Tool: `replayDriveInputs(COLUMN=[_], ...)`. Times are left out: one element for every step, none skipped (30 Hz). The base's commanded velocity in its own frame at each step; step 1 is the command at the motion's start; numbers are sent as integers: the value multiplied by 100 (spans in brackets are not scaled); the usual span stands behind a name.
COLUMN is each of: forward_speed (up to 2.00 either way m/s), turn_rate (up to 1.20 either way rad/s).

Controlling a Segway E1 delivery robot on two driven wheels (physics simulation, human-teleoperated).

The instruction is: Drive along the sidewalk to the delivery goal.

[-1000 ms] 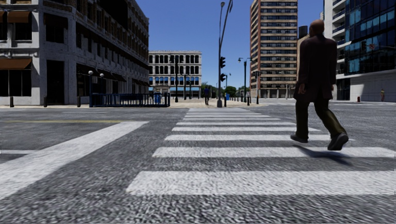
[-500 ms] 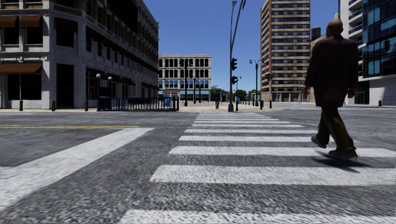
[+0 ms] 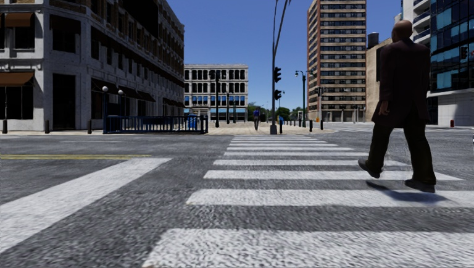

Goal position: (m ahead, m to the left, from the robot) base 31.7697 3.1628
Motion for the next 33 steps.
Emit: replayDriveInputs(forward_speed=[137, 137, 138, 138, 139, 140, 143, 158, 158, 200, 200, 200, 200, 200, 200, 200, 200, 200, 200, 200, 200, 200, 200, 200, 200, 200, 200, 200, 200, 200, 200, 200, 200], turn_rate=[-9, 0, 0, 0, 0, 0, 0, 0, 0, 0, 0, 0, 0, 0, 0, 0, 0, 0, 0, 0, 0, -2, -7, -17, -23, -23, -24, -24, -24, -19, -19, 0, 0])
